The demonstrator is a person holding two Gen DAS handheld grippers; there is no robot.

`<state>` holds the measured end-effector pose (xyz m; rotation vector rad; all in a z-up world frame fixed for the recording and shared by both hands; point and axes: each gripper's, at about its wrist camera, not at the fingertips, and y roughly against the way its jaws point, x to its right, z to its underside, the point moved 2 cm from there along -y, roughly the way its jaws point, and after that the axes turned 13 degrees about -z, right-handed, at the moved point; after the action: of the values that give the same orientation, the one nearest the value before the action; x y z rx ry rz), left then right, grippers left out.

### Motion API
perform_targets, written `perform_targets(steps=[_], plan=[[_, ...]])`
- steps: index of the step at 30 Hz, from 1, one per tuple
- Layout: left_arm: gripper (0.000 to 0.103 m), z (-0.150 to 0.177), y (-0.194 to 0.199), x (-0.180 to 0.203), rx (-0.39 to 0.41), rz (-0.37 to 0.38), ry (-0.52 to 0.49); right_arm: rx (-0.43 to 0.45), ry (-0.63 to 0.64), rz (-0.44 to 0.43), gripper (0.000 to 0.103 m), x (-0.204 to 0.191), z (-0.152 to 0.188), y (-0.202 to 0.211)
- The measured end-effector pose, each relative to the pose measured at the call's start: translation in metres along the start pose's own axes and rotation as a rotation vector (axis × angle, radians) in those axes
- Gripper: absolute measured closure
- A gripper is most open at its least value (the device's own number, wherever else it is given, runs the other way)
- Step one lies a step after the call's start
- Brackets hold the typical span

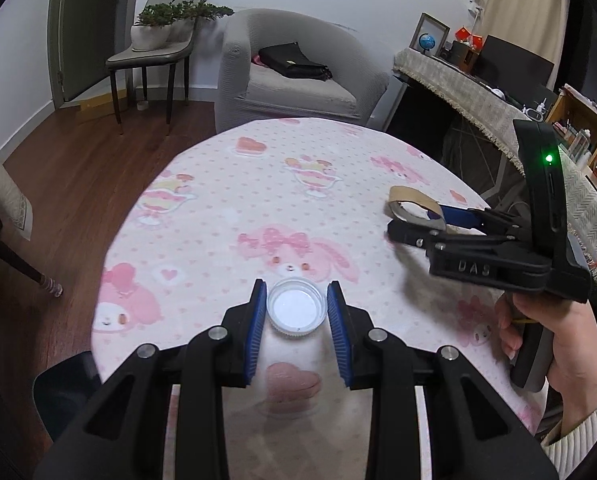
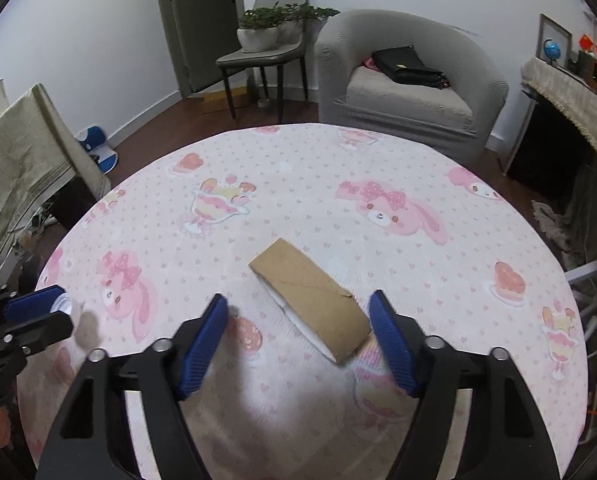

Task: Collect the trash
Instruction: 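Grasp the small white cap with the left tool while the right tool grasps the tape roll, then carry the white cap and tape roll over the teal bin with both tools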

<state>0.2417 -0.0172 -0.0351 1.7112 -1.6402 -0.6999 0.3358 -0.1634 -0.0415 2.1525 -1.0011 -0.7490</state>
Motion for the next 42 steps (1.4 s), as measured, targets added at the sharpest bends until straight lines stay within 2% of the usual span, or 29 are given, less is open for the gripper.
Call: perform_targets(steps=[5, 8, 25, 42], plan=[[0.07, 0.001, 0.005, -0.013, 0.008, -0.009, 0.011, 0.005, -0.019, 0.025, 0.07, 0.0, 0.001, 0.004], [0.07, 0.001, 0.01, -0.02, 0.013, -0.014, 0.017, 0.004, -0.01, 0.035, 0.078, -0.003, 0.003, 0.005], [0.07, 0.003, 0.033, -0.062, 0.052, -0.059, 0.033, -0.015, 0.076, 0.011, 0.079, -0.055, -0.001, 0.002], [0.07, 0.024, 0.058, -0.133, 0.068, -0.107, 0.112, 0.02, 0.18, -0.069, 0.08, -0.158, -0.01, 0.013]])
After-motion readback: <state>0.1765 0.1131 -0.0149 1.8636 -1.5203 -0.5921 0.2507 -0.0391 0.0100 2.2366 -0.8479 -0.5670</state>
